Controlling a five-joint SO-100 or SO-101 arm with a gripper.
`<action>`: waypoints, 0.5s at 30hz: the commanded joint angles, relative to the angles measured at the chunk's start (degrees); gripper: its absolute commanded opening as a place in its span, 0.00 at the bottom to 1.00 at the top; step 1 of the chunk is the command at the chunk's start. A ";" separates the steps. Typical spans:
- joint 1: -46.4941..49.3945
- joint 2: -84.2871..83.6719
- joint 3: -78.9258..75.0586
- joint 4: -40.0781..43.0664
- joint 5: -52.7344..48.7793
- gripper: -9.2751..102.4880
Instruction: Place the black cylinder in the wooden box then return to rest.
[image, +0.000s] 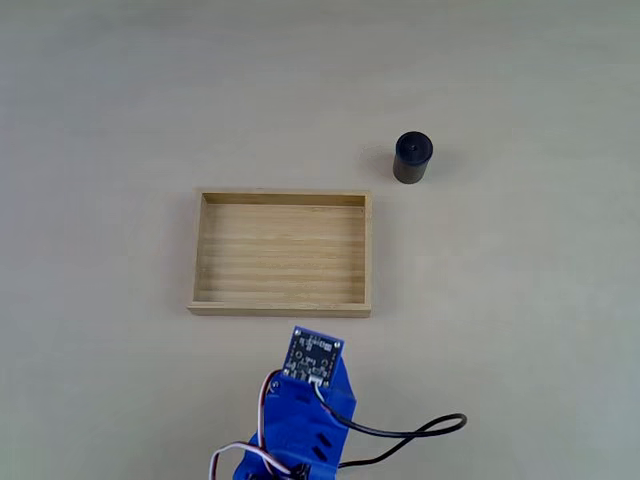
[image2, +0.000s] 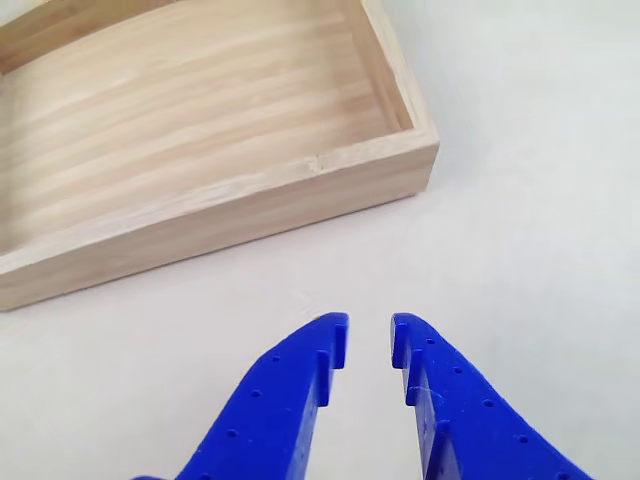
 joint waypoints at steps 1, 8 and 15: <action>0.62 7.65 -13.10 -2.90 0.26 0.25; 2.29 22.59 -22.50 -10.63 2.46 0.31; 3.25 37.35 -32.26 -17.49 4.75 0.35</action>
